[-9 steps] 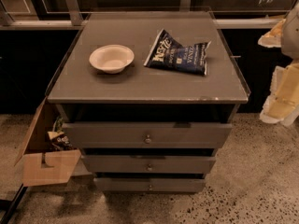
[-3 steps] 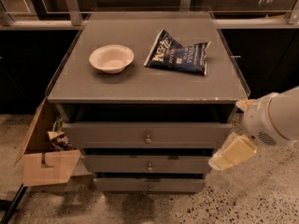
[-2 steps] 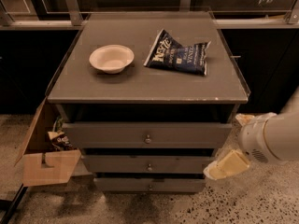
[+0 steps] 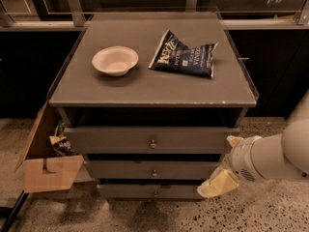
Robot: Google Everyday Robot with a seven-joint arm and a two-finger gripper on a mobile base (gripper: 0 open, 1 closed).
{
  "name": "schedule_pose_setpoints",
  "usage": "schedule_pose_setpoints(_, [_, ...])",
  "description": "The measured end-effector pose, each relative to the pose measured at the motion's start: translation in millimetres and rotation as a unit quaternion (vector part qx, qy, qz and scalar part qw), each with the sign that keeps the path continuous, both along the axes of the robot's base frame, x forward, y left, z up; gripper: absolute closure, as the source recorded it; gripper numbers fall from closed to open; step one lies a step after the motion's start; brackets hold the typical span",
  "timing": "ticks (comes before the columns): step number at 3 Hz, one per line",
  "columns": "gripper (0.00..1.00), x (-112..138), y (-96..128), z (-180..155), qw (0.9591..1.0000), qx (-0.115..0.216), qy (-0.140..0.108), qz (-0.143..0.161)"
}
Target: Open middle drawer
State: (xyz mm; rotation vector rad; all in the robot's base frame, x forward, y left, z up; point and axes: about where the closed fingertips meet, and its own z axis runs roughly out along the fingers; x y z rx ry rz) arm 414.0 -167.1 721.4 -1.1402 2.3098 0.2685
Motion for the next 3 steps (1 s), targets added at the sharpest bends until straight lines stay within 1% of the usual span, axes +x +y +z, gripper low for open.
schedule_pose_setpoints(1, [0.17,0.2,0.9,-4.1,1.0000,0.002,0.004,0.001])
schedule_pose_setpoints(2, [0.42,0.2,0.9,-4.1,1.0000,0.002,0.004,0.001])
schedule_pose_setpoints(3, [0.71,0.2,0.9,-4.1,1.0000,0.002,0.004,0.001])
